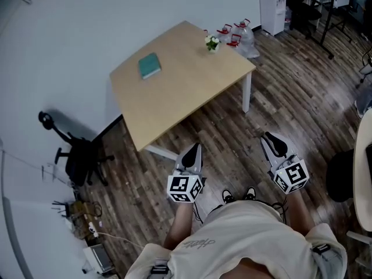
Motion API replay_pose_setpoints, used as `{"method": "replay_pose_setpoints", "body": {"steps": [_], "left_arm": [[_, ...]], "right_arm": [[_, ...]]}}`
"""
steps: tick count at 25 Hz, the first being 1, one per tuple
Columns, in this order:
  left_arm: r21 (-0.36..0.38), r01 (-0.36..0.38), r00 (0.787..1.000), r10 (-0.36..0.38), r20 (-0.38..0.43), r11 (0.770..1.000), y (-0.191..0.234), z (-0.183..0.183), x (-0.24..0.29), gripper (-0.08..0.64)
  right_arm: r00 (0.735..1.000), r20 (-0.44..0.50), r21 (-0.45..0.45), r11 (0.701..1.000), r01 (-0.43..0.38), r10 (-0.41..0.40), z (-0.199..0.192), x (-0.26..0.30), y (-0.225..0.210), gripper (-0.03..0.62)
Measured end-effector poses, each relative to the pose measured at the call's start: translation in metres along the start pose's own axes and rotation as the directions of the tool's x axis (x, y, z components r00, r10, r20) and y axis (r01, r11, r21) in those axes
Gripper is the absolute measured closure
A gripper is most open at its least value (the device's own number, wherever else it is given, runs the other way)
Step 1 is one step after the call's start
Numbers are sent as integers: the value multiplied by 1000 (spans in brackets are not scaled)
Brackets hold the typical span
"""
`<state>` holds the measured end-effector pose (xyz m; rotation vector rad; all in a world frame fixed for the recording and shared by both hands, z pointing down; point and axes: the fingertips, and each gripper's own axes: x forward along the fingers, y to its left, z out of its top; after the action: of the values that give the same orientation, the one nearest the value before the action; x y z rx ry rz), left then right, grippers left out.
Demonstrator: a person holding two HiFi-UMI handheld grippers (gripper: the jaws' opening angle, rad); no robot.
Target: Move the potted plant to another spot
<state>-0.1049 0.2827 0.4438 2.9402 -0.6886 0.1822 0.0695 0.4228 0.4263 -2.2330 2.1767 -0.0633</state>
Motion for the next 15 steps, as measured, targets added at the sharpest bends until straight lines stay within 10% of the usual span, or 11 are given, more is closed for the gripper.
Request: {"method": "replay_pose_setpoints", "body": {"steps": [7,10,15], "left_arm": [[2,10,1000,-10,1,1000,-4,1,-7,543],[-5,2,1000,-2,3,1000,-1,1,-10,543],[-8,4,1000,-4,13,1000,2,2,-17,543]], "right_arm": [[1000,16,9,1000,25,-25,4,-8,-1,341],[997,16,2,997,76,-76,3,-10,-7,156],[994,33,-10,995,102,-102,8,-13,-3,126]]}}
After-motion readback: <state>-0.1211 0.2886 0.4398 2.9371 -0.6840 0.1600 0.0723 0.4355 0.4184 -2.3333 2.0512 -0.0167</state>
